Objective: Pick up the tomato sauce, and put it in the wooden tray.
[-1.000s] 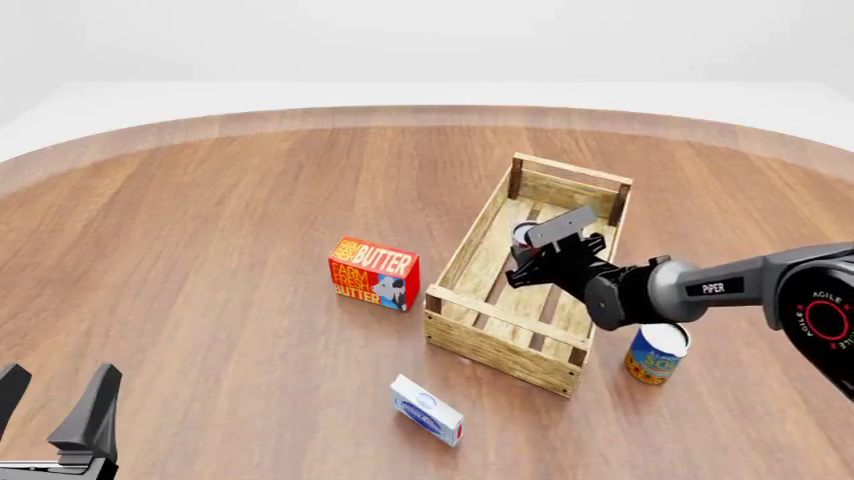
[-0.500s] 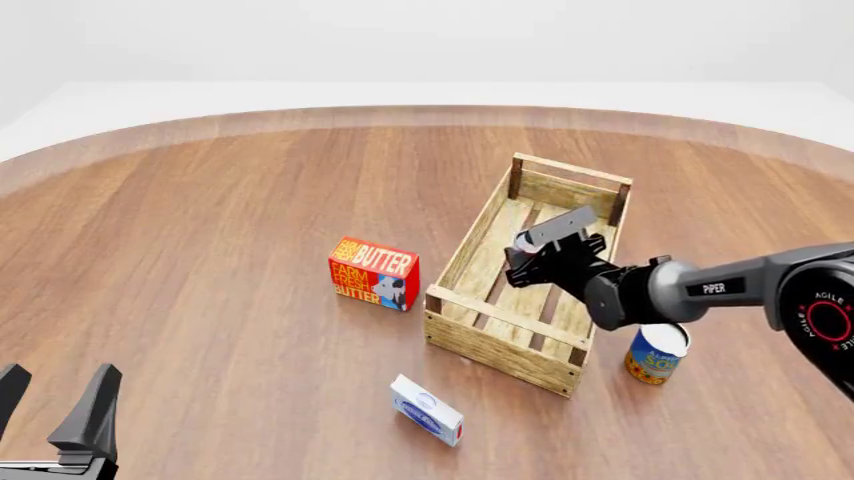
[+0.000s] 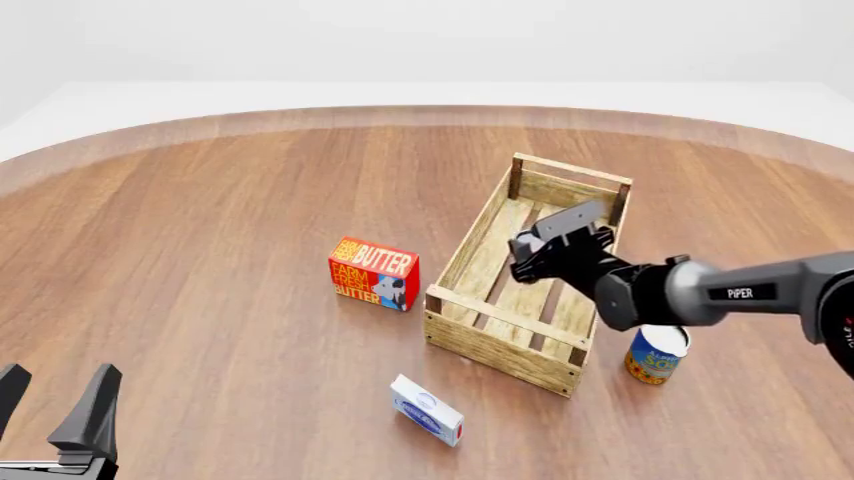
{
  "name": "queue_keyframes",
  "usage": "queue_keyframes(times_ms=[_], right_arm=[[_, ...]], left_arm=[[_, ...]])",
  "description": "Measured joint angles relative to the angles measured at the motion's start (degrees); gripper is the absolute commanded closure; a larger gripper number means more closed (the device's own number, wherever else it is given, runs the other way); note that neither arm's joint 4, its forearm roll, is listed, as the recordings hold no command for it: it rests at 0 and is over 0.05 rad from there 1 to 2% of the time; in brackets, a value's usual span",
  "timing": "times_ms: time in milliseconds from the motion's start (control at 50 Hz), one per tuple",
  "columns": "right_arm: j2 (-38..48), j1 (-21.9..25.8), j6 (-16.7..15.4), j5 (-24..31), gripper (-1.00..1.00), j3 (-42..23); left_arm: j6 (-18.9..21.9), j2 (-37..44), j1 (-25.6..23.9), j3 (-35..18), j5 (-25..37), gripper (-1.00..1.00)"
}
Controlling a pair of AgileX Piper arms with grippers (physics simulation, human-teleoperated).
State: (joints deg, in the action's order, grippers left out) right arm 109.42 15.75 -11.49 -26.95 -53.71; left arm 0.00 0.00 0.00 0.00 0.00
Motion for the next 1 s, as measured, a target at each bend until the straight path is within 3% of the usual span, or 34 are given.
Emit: queue_keyframes(times_ms=[1000], right_arm=[[-13.9, -1.1, 0.2, -1.5, -1.00, 10.3]], left_arm=[[0.0, 0.0, 0.0, 0.0, 0.0, -1.00]])
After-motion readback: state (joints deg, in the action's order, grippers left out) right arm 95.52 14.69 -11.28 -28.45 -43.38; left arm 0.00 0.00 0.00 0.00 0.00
